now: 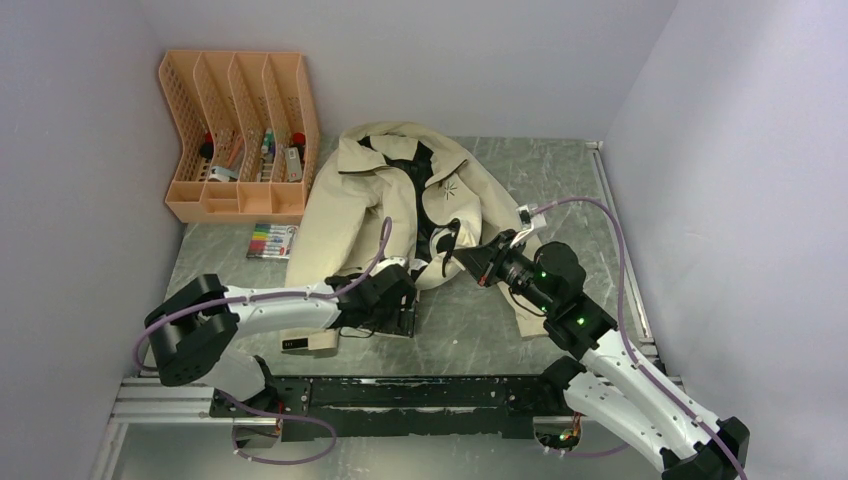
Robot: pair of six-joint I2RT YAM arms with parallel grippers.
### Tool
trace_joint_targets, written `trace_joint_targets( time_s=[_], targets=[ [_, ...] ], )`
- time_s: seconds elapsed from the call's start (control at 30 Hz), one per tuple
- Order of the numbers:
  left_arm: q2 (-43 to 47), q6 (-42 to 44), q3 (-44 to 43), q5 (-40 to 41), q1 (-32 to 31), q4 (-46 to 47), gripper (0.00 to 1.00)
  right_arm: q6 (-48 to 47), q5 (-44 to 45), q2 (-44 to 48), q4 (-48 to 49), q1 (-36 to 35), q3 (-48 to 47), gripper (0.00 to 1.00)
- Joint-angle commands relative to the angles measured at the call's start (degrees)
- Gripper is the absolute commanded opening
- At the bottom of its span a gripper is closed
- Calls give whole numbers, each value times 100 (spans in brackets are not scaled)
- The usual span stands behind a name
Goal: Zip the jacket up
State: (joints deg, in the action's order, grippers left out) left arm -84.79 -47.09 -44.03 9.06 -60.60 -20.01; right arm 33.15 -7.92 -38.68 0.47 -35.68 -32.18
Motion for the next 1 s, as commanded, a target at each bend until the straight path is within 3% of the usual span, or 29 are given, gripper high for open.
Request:
trace_joint_targets(
  time_s=[0.0, 0.8, 0.97],
  targets=[
    [-191, 138, -183, 146, -51, -107, 76, -33, 45, 81, 75, 33, 27, 0],
    [-1361, -230, -236, 500, -453, -667, 72, 58, 45, 182, 109, 44, 250, 0],
    [-1455, -384, -96, 456, -521, -612, 67, 65, 54, 202, 102, 44, 304, 0]
  ],
)
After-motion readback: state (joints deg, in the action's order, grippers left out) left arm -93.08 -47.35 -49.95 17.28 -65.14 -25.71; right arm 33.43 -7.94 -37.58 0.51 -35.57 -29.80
